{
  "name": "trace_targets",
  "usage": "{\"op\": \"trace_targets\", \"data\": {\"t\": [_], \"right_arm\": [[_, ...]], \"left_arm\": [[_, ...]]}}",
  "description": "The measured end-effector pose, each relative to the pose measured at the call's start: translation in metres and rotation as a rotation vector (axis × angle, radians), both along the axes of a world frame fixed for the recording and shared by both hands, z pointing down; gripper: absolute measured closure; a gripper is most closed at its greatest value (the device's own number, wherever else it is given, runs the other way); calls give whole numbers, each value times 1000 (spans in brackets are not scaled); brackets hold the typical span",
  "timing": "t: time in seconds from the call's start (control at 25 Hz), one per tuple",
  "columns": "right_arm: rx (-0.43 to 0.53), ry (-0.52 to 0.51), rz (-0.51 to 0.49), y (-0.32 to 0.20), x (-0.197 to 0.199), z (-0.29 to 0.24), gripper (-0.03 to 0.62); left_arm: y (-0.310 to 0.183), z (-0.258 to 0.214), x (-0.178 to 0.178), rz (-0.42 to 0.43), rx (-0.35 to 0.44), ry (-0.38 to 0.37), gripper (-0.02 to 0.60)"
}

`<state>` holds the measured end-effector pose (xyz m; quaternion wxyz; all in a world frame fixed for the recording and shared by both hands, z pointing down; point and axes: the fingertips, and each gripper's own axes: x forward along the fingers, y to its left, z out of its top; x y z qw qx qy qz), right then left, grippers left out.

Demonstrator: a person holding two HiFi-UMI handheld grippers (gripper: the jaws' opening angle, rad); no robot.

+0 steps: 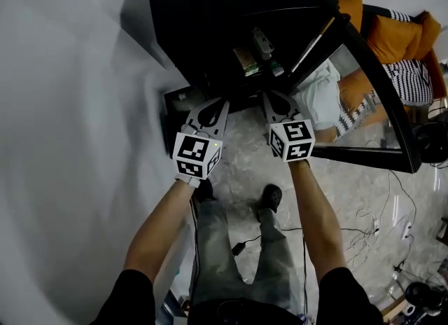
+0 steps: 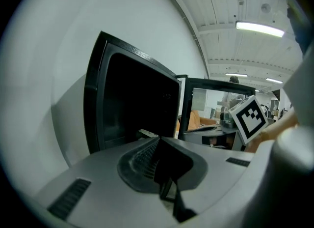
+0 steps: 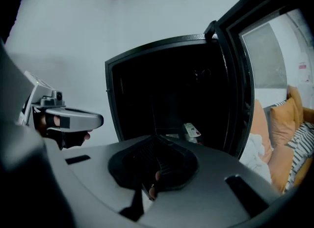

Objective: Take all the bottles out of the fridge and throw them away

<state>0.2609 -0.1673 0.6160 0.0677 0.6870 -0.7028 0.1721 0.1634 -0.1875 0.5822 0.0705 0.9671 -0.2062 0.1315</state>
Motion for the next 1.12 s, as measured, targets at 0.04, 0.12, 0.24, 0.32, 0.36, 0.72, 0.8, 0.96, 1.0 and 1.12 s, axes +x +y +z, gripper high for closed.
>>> {"op": "trace_targets", "data": {"t": [0.04, 0.12, 0.24, 0.32, 0.36, 0.72, 0.8, 0.96, 1.0, 1.12], "right_arm": [[0, 0, 1, -1, -2, 9, 592], [-3, 4, -5, -1, -7, 26, 592], [-9, 5, -15, 1, -12, 50, 592], [-14, 2, -11, 2, -13, 65, 592], [-15, 1, -8, 3, -14, 71, 592], [8, -3, 18, -1, -7, 93, 592], [24, -1, 23, -4, -4, 92, 592], [60, 0, 38, -16, 7, 87, 592], [64, -2, 39, -19, 9, 86, 594], [62, -10, 37, -30, 13, 87, 481]], "left_arm": [[0, 7, 1, 8, 1, -2, 575], [2, 22, 1, 16, -3, -4, 575], [4, 43, 1, 25, -7, -6, 575], [5, 54, 2, 34, -9, -9, 575], [5, 59, 3, 39, -10, -10, 575], [0, 76, 13, 59, -10, 3, 575], [0, 76, 15, 63, -10, 6, 575], [-4, 75, 19, 66, -11, 6, 575], [-5, 74, 20, 68, -9, 6, 575], [-8, 70, 21, 74, -3, 6, 575]]}}
